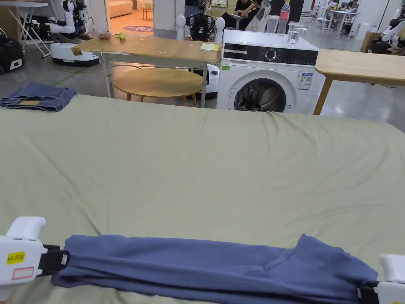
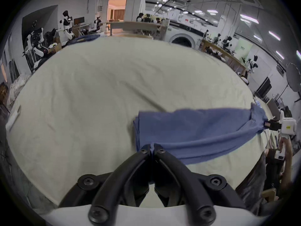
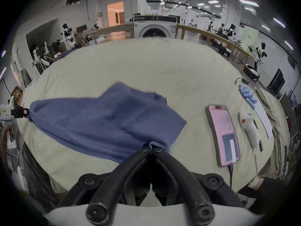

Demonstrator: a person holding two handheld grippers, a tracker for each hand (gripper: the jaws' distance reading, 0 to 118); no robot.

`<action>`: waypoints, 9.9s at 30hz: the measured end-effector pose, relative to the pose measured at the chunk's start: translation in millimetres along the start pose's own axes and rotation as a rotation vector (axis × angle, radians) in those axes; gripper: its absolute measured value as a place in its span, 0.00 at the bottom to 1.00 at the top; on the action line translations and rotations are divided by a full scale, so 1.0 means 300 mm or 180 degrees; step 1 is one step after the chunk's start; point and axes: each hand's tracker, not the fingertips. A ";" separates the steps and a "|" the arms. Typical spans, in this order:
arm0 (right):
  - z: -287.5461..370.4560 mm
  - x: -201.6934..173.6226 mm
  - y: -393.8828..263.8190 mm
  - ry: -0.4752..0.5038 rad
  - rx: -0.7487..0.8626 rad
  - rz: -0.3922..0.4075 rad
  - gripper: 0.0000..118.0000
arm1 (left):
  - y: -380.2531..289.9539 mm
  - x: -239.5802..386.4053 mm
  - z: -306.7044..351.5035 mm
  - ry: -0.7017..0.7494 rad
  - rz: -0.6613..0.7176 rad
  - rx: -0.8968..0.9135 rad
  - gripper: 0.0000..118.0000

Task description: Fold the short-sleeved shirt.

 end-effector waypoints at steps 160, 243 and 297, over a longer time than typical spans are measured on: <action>0.009 -0.402 0.117 0.0015 0.1946 -0.0085 0.00 | 0.284 0.517 -0.156 -0.1765 0.0661 -0.0526 0.09; 0.022 -0.397 0.124 0.0086 0.1918 -0.0072 0.00 | 0.291 0.112 0.082 -0.1352 0.0816 0.0043 0.05; 0.035 -0.357 0.108 0.0105 0.1810 -0.0202 0.00 | 0.318 0.825 -0.322 -0.2027 0.0458 -0.0750 0.05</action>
